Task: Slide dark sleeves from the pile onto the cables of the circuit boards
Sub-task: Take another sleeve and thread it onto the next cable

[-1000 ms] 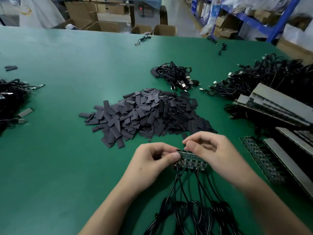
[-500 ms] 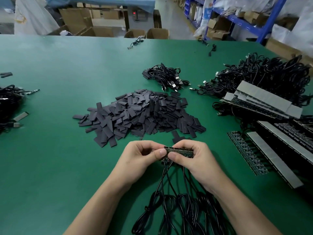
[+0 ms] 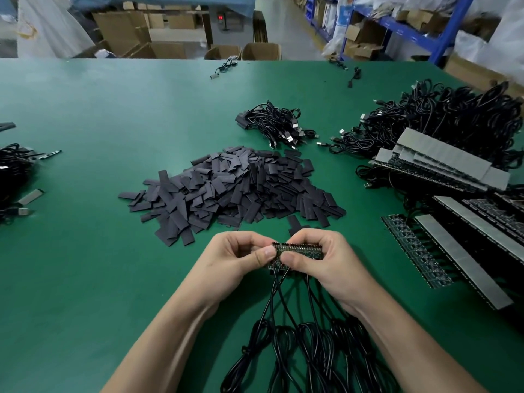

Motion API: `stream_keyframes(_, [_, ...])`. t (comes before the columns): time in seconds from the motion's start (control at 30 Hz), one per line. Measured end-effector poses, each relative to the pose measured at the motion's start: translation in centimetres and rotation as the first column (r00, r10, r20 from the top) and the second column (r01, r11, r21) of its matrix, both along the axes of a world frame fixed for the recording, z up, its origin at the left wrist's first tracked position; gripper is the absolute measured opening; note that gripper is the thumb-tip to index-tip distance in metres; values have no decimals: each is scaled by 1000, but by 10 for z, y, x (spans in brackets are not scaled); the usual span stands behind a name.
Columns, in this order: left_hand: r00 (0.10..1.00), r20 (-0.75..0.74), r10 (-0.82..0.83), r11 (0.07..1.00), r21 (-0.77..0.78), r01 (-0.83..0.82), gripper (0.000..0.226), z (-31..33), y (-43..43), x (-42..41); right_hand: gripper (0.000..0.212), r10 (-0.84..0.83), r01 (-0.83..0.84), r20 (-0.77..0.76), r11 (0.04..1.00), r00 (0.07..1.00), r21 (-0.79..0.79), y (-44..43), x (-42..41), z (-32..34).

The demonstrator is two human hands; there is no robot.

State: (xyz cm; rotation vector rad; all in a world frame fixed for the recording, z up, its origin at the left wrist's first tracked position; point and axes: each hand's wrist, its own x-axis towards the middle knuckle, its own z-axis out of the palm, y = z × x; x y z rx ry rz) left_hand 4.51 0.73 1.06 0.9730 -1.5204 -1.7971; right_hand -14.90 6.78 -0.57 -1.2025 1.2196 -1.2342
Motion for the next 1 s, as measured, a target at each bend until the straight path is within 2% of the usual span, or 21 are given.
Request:
stream_keyframes(0.23, [999, -35, -8, 1000, 23, 9, 13, 0, 1, -2, 8, 11, -11, 19, 1000, 1000, -12, 2, 0, 2])
stream_keyframes(0.33, [996, -90, -13, 997, 69, 19, 17, -1, 2, -3, 13, 35, -32, 130, 999, 991, -26, 2, 3, 4])
stream_keyframes(0.43, [995, -104, -12, 997, 81, 21, 25, -1, 1, 0, 13, 24, -22, 157, 1000, 987, -17, 1, 6, 5])
stream_keyframes(0.5, [996, -92, 3, 999, 47, 1, 25, -1, 0, 2, 9, 0, 1, 88, 1000, 996, -8, 0, 4, 5])
stream_keyframes(0.6, [995, -101, 24, 998, -58, -30, 16, 0, 1, 4, 7, -110, 107, -185, 994, 977, -28, 1, -3, 3])
stream_keyframes(0.67, [992, -127, 14, 988, -148, -33, 10, 3, 3, 6, 10, -199, 186, -390, 980, 899, -72, 3, -5, 2])
stream_keyframes(0.73, [986, -163, -27, 974, -228, -11, 7, 6, 5, 6, 20, -281, 206, -508, 958, 814, -199, 6, -2, 4])
stream_keyframes(0.8, [981, -186, -47, 959, -282, -7, 8, 7, 7, 5, 30, -314, 153, -531, 933, 787, -325, 9, 0, 10])
stream_keyframes(0.87, [979, -203, -20, 949, -313, -45, 10, 7, 9, 2, 35, -221, 32, -498, 932, 839, -360, 14, 3, 15])
stream_keyframes(0.93, [977, -212, 30, 940, -326, -100, 10, 6, 11, 0, 35, -92, -42, -438, 957, 894, -287, 20, 8, 19])
stream_keyframes(1.0, [975, -218, 45, 945, -307, -113, 13, 6, 11, -2, 28, -44, -42, -420, 980, 907, -193, 22, 12, 20])
